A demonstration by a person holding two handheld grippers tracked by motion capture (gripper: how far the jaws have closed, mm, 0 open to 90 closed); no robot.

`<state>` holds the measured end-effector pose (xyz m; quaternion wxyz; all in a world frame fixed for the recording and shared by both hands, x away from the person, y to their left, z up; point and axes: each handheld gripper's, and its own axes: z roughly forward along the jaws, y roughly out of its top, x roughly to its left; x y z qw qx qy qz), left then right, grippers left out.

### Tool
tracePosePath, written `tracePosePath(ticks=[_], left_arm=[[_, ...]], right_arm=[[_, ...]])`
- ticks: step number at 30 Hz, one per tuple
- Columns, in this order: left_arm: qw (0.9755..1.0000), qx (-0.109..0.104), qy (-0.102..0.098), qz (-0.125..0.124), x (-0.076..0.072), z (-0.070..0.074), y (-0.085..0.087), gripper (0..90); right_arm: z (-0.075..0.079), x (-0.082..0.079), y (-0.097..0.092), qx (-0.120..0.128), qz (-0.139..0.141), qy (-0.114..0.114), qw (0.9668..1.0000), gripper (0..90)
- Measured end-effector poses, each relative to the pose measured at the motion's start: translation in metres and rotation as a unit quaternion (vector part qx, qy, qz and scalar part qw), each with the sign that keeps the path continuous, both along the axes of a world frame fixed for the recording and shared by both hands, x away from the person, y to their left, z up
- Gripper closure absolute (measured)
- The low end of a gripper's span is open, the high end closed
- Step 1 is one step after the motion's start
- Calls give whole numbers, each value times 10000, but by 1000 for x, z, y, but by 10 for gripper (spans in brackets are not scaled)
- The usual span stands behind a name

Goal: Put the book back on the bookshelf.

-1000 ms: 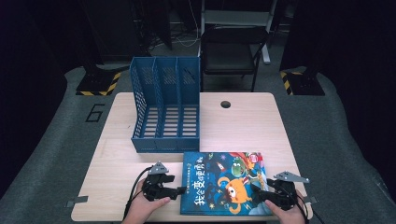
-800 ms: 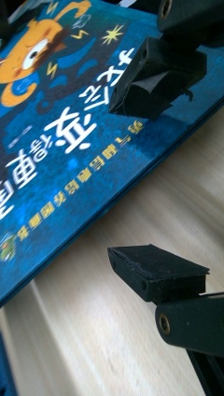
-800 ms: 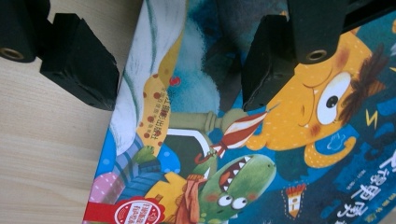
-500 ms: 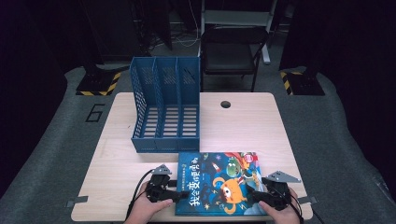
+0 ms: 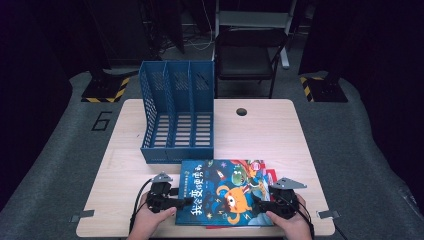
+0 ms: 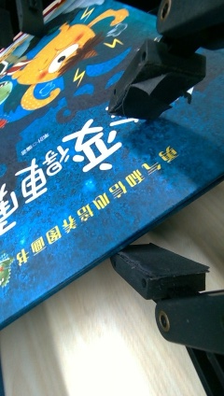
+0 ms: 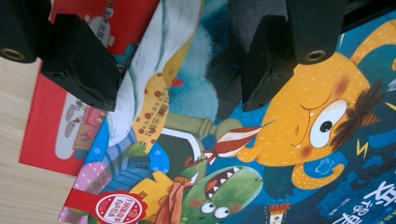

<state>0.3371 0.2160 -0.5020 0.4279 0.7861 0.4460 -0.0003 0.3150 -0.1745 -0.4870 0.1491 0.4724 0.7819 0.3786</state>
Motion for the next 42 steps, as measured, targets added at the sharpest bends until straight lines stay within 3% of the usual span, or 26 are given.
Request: tracePosePath(ticks=[2, 5, 7, 8, 11, 13, 20, 25, 32, 42], left_arm=[[9999, -110, 13, 98, -1, -2, 1, 270], [9998, -109, -105, 131, -3, -4, 1, 260], [9999, -132, -46, 91, -4, -5, 1, 240], [9996, -250, 61, 120, -6, -7, 0, 231], [9995, -283, 101, 131, -7, -10, 0, 199], [9989, -414, 181, 158, -9, -12, -1, 192], [9989, -444, 147, -71, -12, -16, -8, 148], [9986, -490, 156, -79, -12, -18, -10, 142], [9977, -555, 289, -273, -13, -22, -16, 86], [9978, -549, 220, -301, -13, -23, -19, 64]], right_arm=[[1, 1, 2, -57, 63, 9, 10000, 278], [-1, -1, 3, 4, 3, -81, 10000, 272], [-3, -2, 3, 46, -24, -130, 9999, 272], [-5, -4, 2, 95, -5, -207, 9997, 273], [-4, -4, 0, 123, 51, -190, 9997, 276], [-5, -5, -1, 152, 87, -208, 9996, 276], [-6, -6, -1, 143, 109, -247, 9995, 264], [-6, -6, -1, 161, 112, -249, 9995, 260], [-7, -7, -1, 209, 120, -267, 9994, 240], [-6, -8, -4, 295, 204, -200, 9992, 242]])
